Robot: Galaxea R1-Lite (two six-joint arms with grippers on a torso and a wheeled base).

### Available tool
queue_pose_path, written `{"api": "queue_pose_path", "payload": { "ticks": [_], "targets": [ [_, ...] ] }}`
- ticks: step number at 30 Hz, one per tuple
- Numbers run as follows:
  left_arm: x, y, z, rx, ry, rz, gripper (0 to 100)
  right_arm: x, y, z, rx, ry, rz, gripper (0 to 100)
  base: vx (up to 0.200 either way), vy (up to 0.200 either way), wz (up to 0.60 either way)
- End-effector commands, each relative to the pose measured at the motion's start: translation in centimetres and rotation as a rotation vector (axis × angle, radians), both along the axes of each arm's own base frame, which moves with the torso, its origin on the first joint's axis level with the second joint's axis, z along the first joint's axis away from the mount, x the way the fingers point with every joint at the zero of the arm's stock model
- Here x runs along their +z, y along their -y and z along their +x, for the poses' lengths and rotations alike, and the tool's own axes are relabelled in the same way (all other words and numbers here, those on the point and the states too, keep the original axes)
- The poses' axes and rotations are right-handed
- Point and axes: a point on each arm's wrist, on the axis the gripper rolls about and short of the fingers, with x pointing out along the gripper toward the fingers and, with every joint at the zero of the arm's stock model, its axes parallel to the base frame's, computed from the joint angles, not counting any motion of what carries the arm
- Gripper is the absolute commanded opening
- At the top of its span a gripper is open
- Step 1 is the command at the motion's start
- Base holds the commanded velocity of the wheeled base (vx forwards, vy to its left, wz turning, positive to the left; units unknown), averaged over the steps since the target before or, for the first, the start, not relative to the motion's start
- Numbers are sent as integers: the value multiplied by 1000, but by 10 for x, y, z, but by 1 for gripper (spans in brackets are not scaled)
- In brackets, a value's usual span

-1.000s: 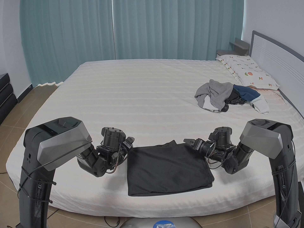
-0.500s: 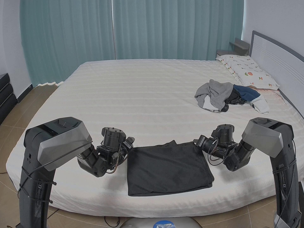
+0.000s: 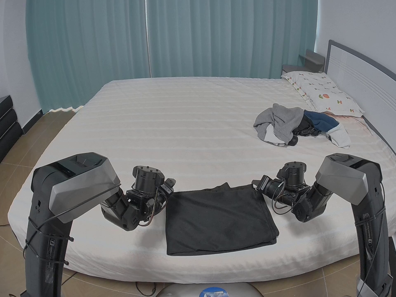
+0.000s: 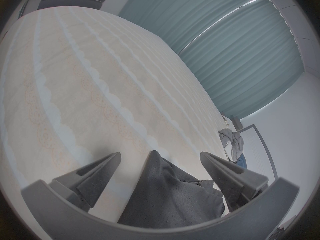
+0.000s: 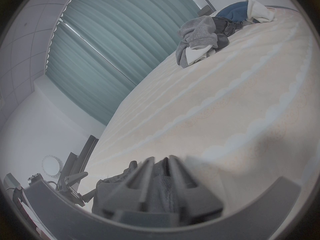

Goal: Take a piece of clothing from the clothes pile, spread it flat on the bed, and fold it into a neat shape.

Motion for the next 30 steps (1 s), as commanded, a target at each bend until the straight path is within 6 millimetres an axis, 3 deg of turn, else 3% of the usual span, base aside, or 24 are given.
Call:
{"api": "queue_pose_path", "payload": {
  "ticks": [1,14,15,30],
  "targets": [
    [0,0,0,1,0,0,100,0,-1,5,1,7,2,100,0,0,0],
    [-1,1,-1,0,-1,1,100,-17,-9,13,9,-30,-10,100,0,0,0],
    [-1,1,-1,2,0,2,100,-17,-9,13,9,-30,-10,0,0,0,0],
    [-1,1,0,2,0,2,100,-10,3,19,-33,4,1,0,0,0,0]
  ]
}}
